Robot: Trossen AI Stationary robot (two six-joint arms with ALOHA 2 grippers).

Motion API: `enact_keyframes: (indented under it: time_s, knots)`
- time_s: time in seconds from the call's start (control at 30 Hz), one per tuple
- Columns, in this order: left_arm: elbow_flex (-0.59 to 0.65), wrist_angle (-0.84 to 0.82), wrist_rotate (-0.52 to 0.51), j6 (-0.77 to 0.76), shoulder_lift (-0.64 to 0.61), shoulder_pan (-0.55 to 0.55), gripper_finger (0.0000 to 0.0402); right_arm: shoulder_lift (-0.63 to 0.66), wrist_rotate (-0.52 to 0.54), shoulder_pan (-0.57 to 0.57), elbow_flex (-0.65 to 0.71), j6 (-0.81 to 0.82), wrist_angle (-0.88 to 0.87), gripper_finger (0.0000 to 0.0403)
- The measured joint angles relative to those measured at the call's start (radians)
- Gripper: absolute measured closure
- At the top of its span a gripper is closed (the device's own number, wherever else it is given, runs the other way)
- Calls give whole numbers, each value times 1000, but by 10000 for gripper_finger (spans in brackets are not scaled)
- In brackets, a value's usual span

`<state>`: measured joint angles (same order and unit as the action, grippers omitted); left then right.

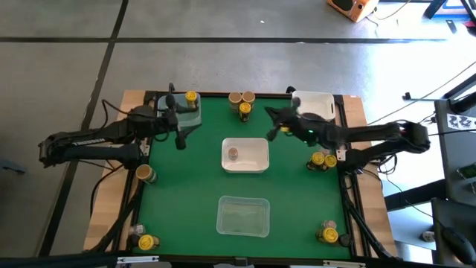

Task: Sort spices by type
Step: Put the top yellow seasoning bottle into the top transparent bin

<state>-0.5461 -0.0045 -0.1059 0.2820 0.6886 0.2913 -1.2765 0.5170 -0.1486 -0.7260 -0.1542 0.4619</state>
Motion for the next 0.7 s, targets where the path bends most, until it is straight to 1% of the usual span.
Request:
enact_keyframes:
  time_s: [0.07, 0.13, 0.37, 0.47, 0.6, 0.7]
  knots:
    - [0, -7, 0, -1, 1, 0, 139, -61, 2, -14, -64, -30, -53, 363]
    - [0, -15, 0, -3, 0, 0, 139, -118, -12, -37, -125, -32, -126, 328]
    - [0, -63, -1, -44, 1, -1, 139, -297, -29, -117, -334, 73, -364, 173]
    - [0, -75, -1, -48, 1, -1, 139, -356, -37, -130, -395, 67, -415, 119]
    - [0, -83, -1, -59, 1, -3, 139, -400, -39, -134, -419, 60, -413, 70]
    - [0, -84, -1, -59, 1, -3, 139, -408, -36, -134, -421, 53, -413, 49]
